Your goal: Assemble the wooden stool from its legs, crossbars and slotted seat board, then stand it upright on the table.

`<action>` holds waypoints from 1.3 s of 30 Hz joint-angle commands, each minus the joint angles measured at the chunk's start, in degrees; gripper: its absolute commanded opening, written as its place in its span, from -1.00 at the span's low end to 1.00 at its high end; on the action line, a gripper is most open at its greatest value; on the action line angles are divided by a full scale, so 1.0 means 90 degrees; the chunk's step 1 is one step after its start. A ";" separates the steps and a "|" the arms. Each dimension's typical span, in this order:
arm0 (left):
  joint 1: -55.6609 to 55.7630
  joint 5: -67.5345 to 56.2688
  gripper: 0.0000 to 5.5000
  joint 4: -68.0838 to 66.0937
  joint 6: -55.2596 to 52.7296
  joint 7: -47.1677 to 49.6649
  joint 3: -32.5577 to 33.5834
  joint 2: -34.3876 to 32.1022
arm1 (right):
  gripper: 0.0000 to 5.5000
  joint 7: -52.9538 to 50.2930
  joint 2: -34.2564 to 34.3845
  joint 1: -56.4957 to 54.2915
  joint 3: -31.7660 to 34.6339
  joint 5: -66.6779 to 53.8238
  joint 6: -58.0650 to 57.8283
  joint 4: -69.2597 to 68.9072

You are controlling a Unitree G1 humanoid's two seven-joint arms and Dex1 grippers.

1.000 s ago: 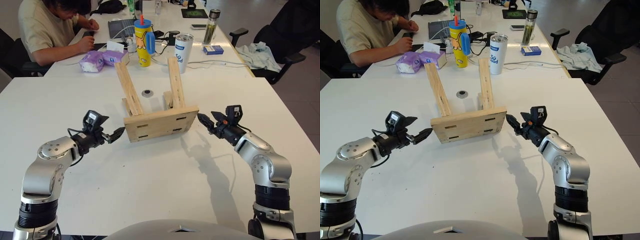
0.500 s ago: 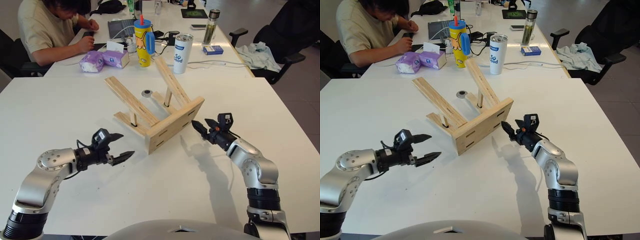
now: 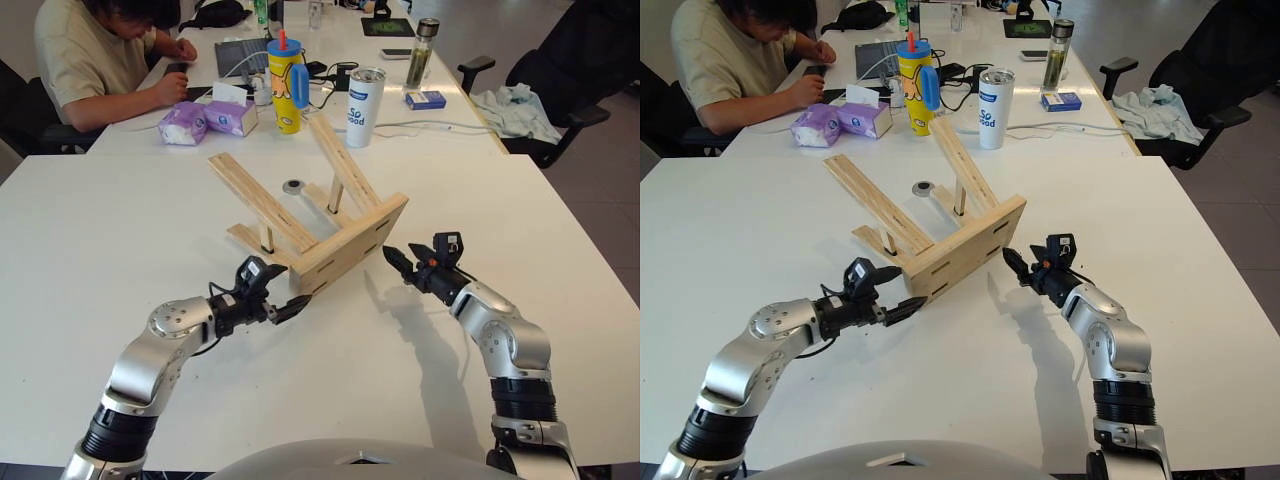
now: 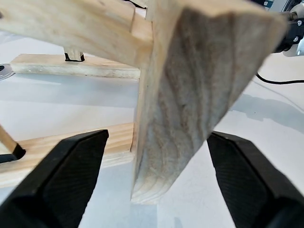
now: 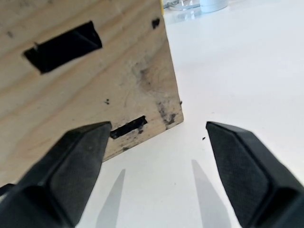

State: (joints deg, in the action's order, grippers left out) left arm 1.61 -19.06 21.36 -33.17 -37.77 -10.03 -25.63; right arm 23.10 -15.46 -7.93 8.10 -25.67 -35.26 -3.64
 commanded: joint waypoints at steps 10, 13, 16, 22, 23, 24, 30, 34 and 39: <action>0.0562 -0.1344 -0.35 -0.0058 -0.1196 0.0024 0.0797 0.0276 | 0.34 -0.0474 0.0142 -0.0166 0.0299 0.0113 0.0350 0.0505; 0.0813 -0.2338 -0.35 0.0165 -0.1899 0.0318 0.1247 0.0742 | 0.34 -0.0695 0.0208 -0.0238 0.0510 0.0083 0.0407 0.0772; 0.1633 -0.4794 -0.35 0.0124 -0.2690 0.1463 0.2390 0.1433 | 0.34 -0.0991 0.0241 -0.0288 0.0775 0.0062 0.0419 0.1102; 0.4029 -0.9067 -0.42 -0.0802 -0.0482 0.5783 0.3506 0.1762 | 0.34 -0.1110 0.0332 -0.0168 0.0734 0.0090 0.0352 0.1127; 0.4427 -0.9167 -0.44 -0.0998 -0.0153 0.6376 0.3664 0.1822 | 0.34 -0.1146 0.0365 -0.0145 0.0728 0.0091 0.0355 0.1096; 0.4700 -0.9128 -0.45 -0.1135 0.0040 0.6806 0.3764 0.1854 | 0.34 -0.1177 0.0393 -0.0133 0.0719 0.0097 0.0360 0.1069; 0.4699 -0.8671 -0.52 -0.1984 0.0880 0.8100 0.4567 0.1928 | 0.34 -0.1242 0.0478 -0.0303 0.0668 0.0077 0.0375 0.1138; 0.3969 -0.8450 -0.52 -0.2393 0.0649 0.8047 0.4681 0.1782 | 0.34 -0.1226 0.0491 -0.0466 0.0591 0.0116 0.0418 0.1294; 0.3271 -0.7948 -0.52 -0.2842 0.0190 0.7210 0.4596 0.1456 | 0.34 -0.1169 0.0441 -0.0578 0.0532 0.0136 0.0382 0.1377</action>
State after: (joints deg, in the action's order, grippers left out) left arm 32.60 -92.24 -3.14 -29.32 29.60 32.49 -10.94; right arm 12.50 -11.36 -12.49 12.99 -25.13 -31.71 8.47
